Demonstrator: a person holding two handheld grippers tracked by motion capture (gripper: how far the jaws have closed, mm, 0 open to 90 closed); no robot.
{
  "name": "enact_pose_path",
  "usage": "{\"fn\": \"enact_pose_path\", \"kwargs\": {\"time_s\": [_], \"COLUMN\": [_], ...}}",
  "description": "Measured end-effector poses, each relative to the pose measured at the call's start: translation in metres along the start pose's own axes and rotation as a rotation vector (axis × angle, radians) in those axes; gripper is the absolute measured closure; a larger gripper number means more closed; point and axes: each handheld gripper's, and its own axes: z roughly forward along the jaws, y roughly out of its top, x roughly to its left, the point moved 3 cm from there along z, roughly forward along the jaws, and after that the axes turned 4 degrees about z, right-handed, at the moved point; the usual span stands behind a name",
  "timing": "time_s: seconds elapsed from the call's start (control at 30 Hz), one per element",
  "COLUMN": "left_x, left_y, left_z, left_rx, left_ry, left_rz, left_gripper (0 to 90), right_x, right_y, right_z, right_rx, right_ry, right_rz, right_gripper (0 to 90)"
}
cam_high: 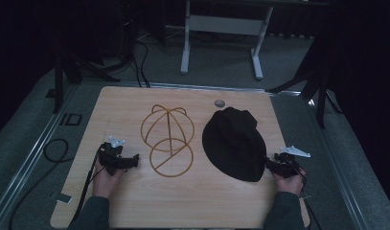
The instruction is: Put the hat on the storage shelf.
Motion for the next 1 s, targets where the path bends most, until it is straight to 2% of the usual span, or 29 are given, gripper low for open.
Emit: {"fn": "enact_pose_path", "kwargs": {"time_s": [0.27, 0.4, 0.43, 0.5, 0.7, 0.87, 1.0], "left_x": [0.0, 0.0, 0.0, 0.0, 0.0, 0.0, 0.0], "left_y": [0.0, 0.0, 0.0, 0.0, 0.0, 0.0, 0.0], "left_z": [0.0, 0.0, 0.0, 0.0, 0.0, 0.0, 0.0], "left_rx": [0.0, 0.0, 0.0, 0.0, 0.0, 0.0, 0.0], "left_ry": [0.0, 0.0, 0.0, 0.0, 0.0, 0.0, 0.0], "left_rz": [0.0, 0.0, -0.001, 0.0, 0.0, 0.0, -0.001], "left_gripper": [1.2, 1.3, 1.3, 1.3, 1.3, 1.3, 1.2], "right_x": [0.0, 0.001, 0.001, 0.001, 0.0, 0.005, 0.016], "right_y": [0.0, 0.0, 0.001, 0.002, 0.005, 0.006, 0.01], "right_z": [0.0, 0.0, 0.0, 0.0, -0.001, -0.013, -0.025], "right_rx": [-0.002, 0.005, 0.011, 0.025, 0.048, 0.07, 0.077], "right_ry": [0.025, 0.072, 0.092, 0.131, 0.157, 0.12, 0.087], "right_rz": [0.005, -0.019, -0.038, -0.045, -0.061, -0.162, -0.282], "right_gripper": [48.1, 49.5, 52.4, 62.2, 61.3, 60.9, 60.6]}}
